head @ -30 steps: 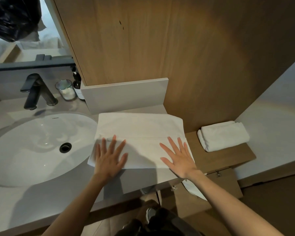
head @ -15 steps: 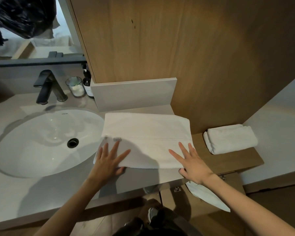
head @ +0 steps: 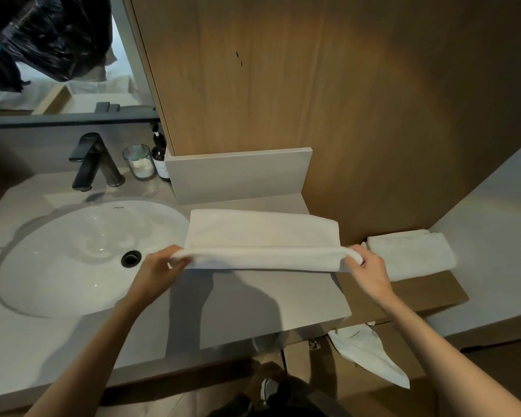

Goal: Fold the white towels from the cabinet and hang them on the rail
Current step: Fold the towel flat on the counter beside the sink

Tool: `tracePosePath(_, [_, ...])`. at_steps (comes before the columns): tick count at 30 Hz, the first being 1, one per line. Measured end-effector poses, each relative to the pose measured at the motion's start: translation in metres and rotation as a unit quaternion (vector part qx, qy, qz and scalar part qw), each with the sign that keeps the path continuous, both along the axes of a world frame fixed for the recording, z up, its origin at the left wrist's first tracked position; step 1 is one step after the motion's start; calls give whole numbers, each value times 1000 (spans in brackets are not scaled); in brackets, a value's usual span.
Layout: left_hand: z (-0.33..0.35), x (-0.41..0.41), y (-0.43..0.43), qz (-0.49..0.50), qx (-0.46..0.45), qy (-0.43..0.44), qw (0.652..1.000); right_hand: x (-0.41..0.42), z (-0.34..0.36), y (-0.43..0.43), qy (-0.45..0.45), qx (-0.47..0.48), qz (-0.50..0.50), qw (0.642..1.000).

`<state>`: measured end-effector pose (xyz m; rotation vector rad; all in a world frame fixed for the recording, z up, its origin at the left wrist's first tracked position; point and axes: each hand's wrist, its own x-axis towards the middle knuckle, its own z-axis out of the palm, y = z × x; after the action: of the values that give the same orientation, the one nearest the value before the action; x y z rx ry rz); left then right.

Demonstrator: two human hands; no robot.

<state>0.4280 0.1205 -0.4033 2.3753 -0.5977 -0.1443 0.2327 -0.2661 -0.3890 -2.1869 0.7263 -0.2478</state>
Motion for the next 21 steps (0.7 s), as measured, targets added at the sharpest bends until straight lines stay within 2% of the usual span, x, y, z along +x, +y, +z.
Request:
tracePosePath(4, [5,16,-15,139,-92,106,980,12,-2,-6,-51,102,-100,988])
tracePosePath(7, [6,20,-28,144,-132,123,973,20,-5,-5,-47,127,-125,983])
tracePosePath(10, [5,25,-40,145,-134,129,972,28,-6,-1,-48,109,-124,985])
tracePosePath(15, [-1,38,-54,154,-46,129,979,41,-7,0,16,67,-119,991])
tracePosePath(21, [-9,51,-65,144,142,66,977,51,-21,-6,112,29,-112,987])
